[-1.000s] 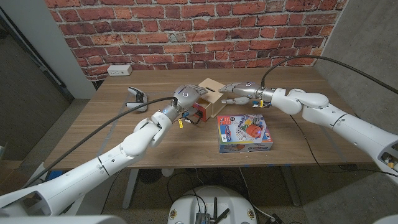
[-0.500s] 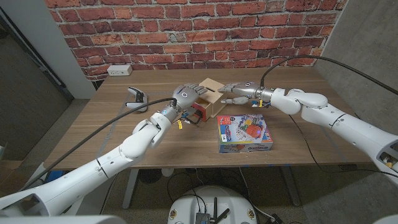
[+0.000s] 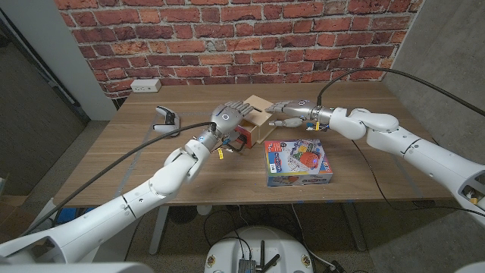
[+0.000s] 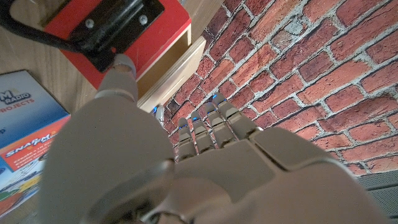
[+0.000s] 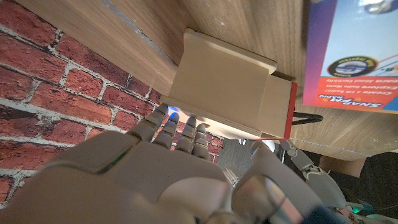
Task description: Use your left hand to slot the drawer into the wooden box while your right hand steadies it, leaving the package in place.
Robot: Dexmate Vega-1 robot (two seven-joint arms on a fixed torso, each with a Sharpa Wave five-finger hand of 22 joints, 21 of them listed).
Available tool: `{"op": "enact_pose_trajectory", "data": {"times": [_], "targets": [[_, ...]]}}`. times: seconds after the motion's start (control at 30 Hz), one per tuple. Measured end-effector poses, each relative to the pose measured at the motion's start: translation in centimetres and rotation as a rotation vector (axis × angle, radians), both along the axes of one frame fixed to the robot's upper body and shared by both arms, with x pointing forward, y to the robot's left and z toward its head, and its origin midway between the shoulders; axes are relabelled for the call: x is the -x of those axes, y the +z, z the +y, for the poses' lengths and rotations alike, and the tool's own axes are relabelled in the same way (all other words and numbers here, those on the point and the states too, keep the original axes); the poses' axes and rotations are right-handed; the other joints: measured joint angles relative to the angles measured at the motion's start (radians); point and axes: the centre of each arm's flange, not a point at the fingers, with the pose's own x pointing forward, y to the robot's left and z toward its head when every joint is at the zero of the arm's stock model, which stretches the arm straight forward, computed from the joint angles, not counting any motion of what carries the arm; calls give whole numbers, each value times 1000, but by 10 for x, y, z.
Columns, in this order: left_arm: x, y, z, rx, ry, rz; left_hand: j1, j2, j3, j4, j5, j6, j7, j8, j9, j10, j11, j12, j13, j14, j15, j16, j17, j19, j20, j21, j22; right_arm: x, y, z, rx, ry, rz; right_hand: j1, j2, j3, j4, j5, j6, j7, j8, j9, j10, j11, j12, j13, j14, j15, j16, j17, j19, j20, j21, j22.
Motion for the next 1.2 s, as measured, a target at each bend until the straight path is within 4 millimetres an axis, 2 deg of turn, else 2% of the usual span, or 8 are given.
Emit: {"op": "enact_pose_trajectory", "data": {"times": [0.5, 1.2], "targets": [[-3, -6, -1, 5, 5, -5, 0, 0, 0, 0, 0, -15, 7, 0, -1, -9, 2, 0, 0, -8, -2, 0, 0, -11, 0, 0, 0, -1, 0, 0, -4, 0, 2, 0, 0, 0, 0, 0, 0, 0, 0, 0, 0, 0, 0, 0, 0, 0, 0, 0, 0, 0, 0, 0], [-11, -3, -5, 0, -3, -31, -4, 4, 0, 0, 0, -17, 10, 4, -5, -9, 2, 5, 0, -8, -2, 4, 0, -10, 0, 4, 0, -1, 0, -1, -4, -1, 3, 0, 0, 0, 0, -6, 0, 0, 0, 0, 4, 4, 0, 0, 0, 0, 0, 0, 0, 0, 0, 0]]}}
